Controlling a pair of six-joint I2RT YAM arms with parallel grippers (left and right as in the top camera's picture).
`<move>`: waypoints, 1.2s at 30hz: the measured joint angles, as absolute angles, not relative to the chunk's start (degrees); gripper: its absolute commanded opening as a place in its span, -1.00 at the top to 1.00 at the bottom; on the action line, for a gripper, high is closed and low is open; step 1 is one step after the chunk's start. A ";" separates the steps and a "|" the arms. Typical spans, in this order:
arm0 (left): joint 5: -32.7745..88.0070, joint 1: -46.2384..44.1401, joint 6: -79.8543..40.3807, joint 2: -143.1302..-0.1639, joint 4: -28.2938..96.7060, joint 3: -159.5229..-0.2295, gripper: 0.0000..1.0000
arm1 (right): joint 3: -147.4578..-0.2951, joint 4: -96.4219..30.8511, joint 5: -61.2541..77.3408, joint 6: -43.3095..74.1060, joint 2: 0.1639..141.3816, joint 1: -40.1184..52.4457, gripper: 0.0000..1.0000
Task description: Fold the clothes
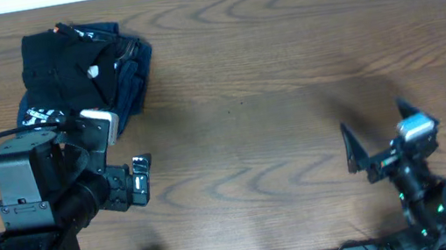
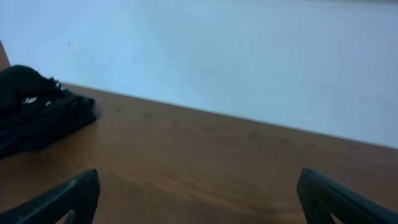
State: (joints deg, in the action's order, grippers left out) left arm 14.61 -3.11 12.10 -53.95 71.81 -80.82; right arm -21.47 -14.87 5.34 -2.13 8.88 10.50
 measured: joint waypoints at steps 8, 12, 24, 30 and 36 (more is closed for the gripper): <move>14.59 -3.14 12.10 -53.98 71.77 -80.82 -0.96 | -7.81 -8.67 5.30 -1.93 1.02 10.50 -0.98; 14.59 -3.14 12.10 -53.95 71.77 -80.79 -0.96 | -1.96 -5.34 5.30 -1.85 0.95 10.50 -0.99; 14.61 -3.14 12.08 -53.95 71.77 -80.79 -0.96 | -0.60 -3.77 5.23 -1.72 0.84 10.50 -0.99; 14.59 -3.14 12.10 -53.95 71.77 -80.79 -0.96 | -0.58 -3.77 5.23 -1.72 0.84 10.50 -0.99; 14.59 -3.14 12.10 -53.95 71.77 -80.79 -0.96 | -0.58 -3.77 5.13 -1.72 0.84 10.50 -0.99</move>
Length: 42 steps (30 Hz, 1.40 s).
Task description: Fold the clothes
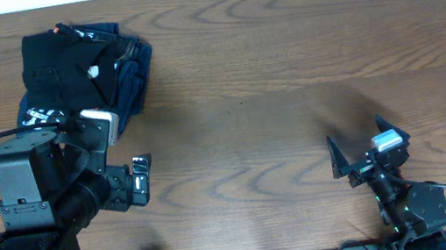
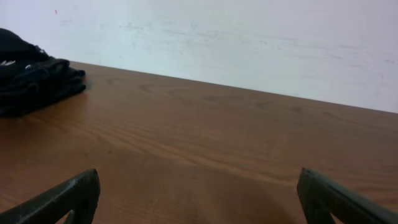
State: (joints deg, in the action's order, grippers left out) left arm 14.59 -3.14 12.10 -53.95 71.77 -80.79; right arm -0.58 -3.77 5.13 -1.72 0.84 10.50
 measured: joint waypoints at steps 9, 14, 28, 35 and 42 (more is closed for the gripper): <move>14.61 -3.14 12.10 -53.95 71.81 -80.79 -0.96 | -0.58 -3.77 5.10 -1.72 0.84 10.50 -0.98; 14.59 -3.11 12.34 -53.84 72.71 -80.77 -0.96 | -0.58 -3.77 5.08 -1.72 0.84 10.50 -0.99; 14.66 1.04 12.69 -27.99 27.59 -47.33 -0.96 | -0.54 -3.68 5.08 -1.72 0.71 10.50 -0.98; 15.09 1.08 12.56 -12.71 16.84 -28.51 -0.96 | -0.51 -3.66 5.08 -1.72 0.69 10.50 -0.99; 15.14 1.08 12.19 -2.37 13.23 -17.06 -0.96 | -0.51 -3.64 5.08 -1.72 0.69 10.50 -0.98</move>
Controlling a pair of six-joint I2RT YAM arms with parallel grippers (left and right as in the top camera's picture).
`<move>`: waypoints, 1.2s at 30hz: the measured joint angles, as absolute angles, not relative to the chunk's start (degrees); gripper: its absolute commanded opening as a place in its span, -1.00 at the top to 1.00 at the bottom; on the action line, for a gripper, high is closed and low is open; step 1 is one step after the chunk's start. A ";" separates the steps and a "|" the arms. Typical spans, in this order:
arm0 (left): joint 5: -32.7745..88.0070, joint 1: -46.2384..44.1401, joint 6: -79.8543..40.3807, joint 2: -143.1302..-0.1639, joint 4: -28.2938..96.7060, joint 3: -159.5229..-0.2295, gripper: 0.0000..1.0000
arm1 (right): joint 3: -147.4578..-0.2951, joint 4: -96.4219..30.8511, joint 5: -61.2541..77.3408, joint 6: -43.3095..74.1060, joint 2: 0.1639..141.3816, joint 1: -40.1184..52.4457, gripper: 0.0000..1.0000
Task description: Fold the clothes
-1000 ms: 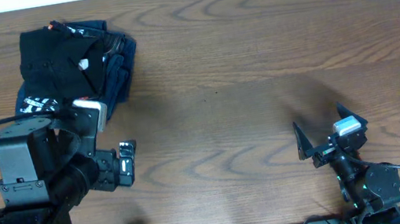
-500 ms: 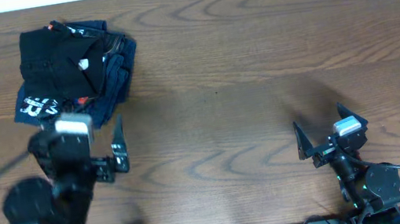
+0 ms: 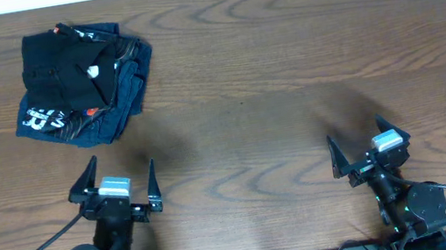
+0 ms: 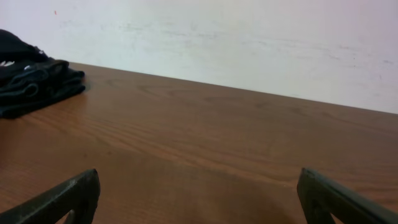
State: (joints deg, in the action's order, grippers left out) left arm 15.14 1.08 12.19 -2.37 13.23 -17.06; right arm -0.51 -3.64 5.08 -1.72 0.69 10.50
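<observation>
A pile of folded dark clothes [image 3: 79,80], black on top of navy, lies at the far left of the table and shows at the left edge of the right wrist view [image 4: 34,87]. A red garment lies crumpled at the right edge. My left gripper [image 3: 114,184] stands open near the front left, holding nothing. My right gripper [image 3: 368,148] stands open near the front right, its fingers [image 4: 68,196] wide apart over bare wood.
The brown wooden table [image 3: 245,95] runs to a white wall [image 4: 217,43] at the back. Both arm bases sit at the front edge.
My left arm was raised and bent beside the dark pile; now it is down at the front left, with its gripper open. The right arm has not moved.
At first my left arm stood raised next to the dark pile and my right gripper was a little further right and back. Then the right gripper had drawn in to the front right. Now both grippers are open at the front edge.
</observation>
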 measured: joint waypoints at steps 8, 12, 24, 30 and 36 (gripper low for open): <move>15.27 1.08 12.03 -0.73 11.64 -12.78 -0.96 | -0.51 -3.64 5.08 -1.72 0.69 10.50 -0.99; 15.27 1.08 12.03 -0.58 5.72 -8.12 -0.96 | -0.51 -3.66 5.06 -1.72 0.69 10.50 -0.99; 15.03 -2.24 12.01 -0.62 0.80 -1.32 -0.96 | -0.49 -3.62 5.08 -1.72 0.67 10.50 -0.99; 15.03 -2.92 12.01 -0.62 0.80 -1.32 -0.96 | -0.49 -3.64 5.08 -1.72 0.67 10.50 -0.99; 15.03 -2.92 12.03 -0.62 0.80 -1.32 -0.96 | -0.49 -3.64 5.08 -1.72 0.67 10.50 -0.98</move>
